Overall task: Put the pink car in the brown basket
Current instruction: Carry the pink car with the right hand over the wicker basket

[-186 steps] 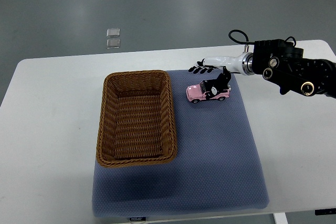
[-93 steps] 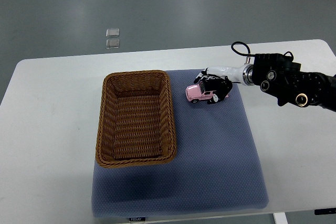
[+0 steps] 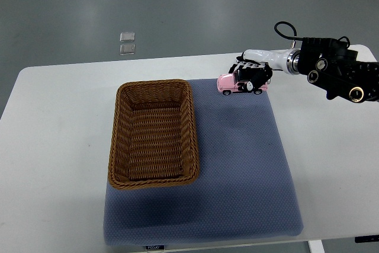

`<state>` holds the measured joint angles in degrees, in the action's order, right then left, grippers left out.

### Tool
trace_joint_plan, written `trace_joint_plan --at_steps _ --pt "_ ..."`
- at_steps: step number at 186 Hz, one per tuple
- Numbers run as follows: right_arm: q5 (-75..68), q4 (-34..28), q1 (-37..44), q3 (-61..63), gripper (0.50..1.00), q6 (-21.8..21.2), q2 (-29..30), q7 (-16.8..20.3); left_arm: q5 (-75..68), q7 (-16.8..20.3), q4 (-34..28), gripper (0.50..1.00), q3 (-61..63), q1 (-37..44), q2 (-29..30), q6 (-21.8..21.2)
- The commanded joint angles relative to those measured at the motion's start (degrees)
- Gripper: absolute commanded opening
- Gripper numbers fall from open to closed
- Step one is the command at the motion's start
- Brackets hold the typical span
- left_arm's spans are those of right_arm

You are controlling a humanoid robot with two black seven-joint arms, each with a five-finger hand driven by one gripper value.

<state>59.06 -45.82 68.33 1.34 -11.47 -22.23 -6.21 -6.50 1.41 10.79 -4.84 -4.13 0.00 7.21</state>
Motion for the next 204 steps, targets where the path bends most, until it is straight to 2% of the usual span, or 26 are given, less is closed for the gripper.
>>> trace_joint_plan --at_steps 1,21,48,65,86,127,158,204 --pt "-0.26 -2.16 3.04 0.07 0.500 -1.09 -1.77 0.05 0.00 0.00 -0.07 1.000 0.00 0.00 0.00 0.00" --pt "-0.79 -5.59 5.76 0.07 0.500 -2.15 -2.74 0.14 0.00 0.00 -0.15 1.000 -0.08 0.00 0.00 0.00" --pt "-5.71 -7.88 8.84 -0.02 0.500 -3.56 -0.80 0.32 0.00 0.00 -0.07 1.000 0.00 0.00 0.00 0.00" --pt "-11.86 -7.88 9.37 -0.11 0.500 -5.05 3.68 0.67 0.00 0.00 -0.07 1.000 0.00 0.00 0.00 0.00" --pt "-13.98 -6.83 9.81 -0.63 0.500 -4.52 9.92 0.67 0.00 0.00 0.02 1.000 0.00 0.00 0.00 0.00" --pt "-13.36 1.17 9.46 -2.92 0.500 -3.91 22.22 0.67 0.00 0.00 0.02 1.000 0.00 0.00 0.00 0.00" --pt "-13.27 3.98 8.32 -5.20 0.500 -1.71 22.23 0.58 0.00 0.00 0.02 1.000 0.00 0.00 0.00 0.00" --pt "-11.87 5.22 4.71 -6.26 0.500 -1.45 22.23 0.49 0.00 0.00 0.02 1.000 0.18 0.00 0.00 0.00"
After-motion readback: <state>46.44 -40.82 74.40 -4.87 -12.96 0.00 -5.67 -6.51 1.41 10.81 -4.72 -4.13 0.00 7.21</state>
